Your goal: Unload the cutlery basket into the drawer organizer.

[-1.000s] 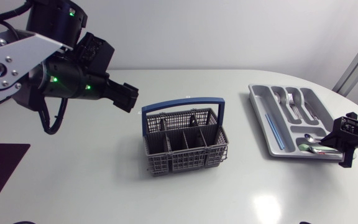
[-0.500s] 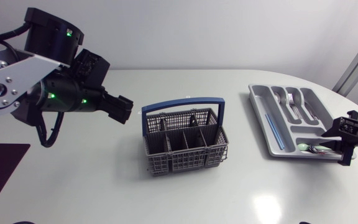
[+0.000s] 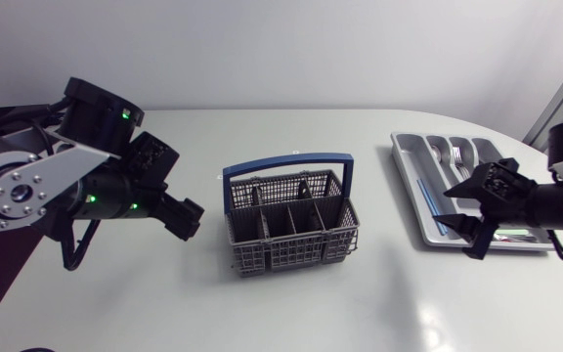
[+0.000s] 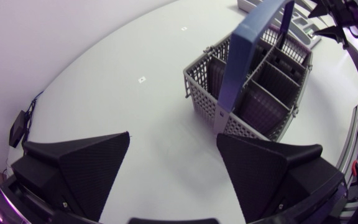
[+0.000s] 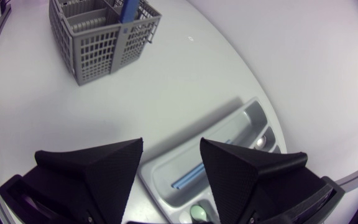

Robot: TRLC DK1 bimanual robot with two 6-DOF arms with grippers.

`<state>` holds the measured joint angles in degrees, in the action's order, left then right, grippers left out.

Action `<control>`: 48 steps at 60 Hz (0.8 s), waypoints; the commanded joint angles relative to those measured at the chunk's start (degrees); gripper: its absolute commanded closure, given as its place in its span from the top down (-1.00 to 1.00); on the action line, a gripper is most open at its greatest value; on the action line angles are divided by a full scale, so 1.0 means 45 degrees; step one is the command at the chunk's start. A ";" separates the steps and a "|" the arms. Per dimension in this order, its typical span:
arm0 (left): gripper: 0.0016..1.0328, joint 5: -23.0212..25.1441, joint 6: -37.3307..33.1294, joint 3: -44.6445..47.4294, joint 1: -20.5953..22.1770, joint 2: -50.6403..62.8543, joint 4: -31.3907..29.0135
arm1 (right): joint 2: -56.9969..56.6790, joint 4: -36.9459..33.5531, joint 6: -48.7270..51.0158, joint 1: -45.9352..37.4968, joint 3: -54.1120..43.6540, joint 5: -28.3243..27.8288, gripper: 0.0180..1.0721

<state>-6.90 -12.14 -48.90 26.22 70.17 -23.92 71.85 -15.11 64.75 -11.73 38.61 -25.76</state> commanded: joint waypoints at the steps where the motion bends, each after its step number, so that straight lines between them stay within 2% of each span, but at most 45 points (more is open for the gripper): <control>1: 0.89 0.0068 -0.0485 0.0536 0.0248 0.0266 0.0043 | -0.0323 0.0585 -0.1967 0.1453 -0.0533 0.0665 0.31; 16: 0.89 0.0634 -0.0681 0.0672 0.1108 0.1066 0.0004 | 0.0849 0.1757 -0.5053 0.5067 0.0053 0.2951 0.31; 25: 0.89 0.0751 -0.0720 0.0497 0.1186 0.1809 0.0121 | 0.1649 0.2031 -0.6049 0.6453 0.0424 0.3576 0.30; 36: 0.89 0.0751 -0.0974 0.0301 0.0854 0.2238 0.0765 | 0.2001 0.2031 -0.6694 0.7899 0.0697 0.4357 0.31; 48: 0.90 0.0751 -0.1618 -0.0109 -0.0142 0.2863 0.1312 | 0.2450 0.1933 -0.7143 0.8700 0.1244 0.4787 0.30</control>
<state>-3.92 -17.89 -47.33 26.46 81.38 -19.38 81.21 -7.03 35.03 25.50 41.89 -4.14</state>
